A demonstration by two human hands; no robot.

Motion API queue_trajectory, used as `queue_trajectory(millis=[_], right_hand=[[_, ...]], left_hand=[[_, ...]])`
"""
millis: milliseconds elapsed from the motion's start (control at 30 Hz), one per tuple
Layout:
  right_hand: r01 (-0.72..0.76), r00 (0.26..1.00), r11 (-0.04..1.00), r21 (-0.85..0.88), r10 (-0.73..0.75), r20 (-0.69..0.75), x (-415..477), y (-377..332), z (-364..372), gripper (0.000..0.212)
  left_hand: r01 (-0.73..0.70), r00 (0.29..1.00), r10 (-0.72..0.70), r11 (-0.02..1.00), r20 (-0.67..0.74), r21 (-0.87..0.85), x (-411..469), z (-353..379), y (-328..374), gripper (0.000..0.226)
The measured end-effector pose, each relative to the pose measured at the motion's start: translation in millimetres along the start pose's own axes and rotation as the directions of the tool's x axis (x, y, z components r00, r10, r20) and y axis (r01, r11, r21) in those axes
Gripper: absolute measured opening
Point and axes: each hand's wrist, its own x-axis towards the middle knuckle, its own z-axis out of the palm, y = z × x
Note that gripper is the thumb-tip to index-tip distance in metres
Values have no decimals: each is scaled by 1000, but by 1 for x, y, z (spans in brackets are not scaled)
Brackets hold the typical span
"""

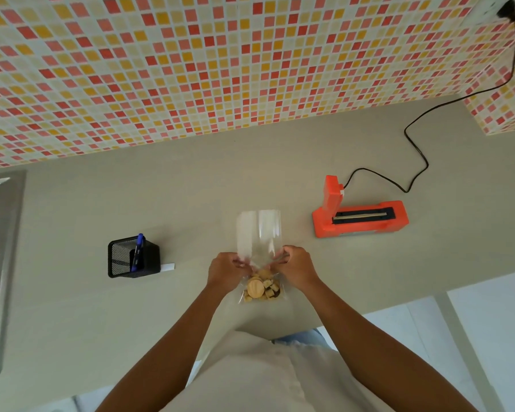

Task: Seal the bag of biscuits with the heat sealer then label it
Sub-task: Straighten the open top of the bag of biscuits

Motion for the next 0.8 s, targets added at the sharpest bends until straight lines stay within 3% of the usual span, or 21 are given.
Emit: queue_trajectory(millis=[333, 800], right_hand=[[65, 996, 992, -105, -71, -51, -4, 1, 7, 33], [21, 993, 990, -140, -37, -114, 1, 4, 8, 43]], left_hand=[[99, 985, -83, 990, -150, 102, -10, -2, 9, 35], [184, 976, -165, 974, -138, 131, -7, -7, 8, 39]])
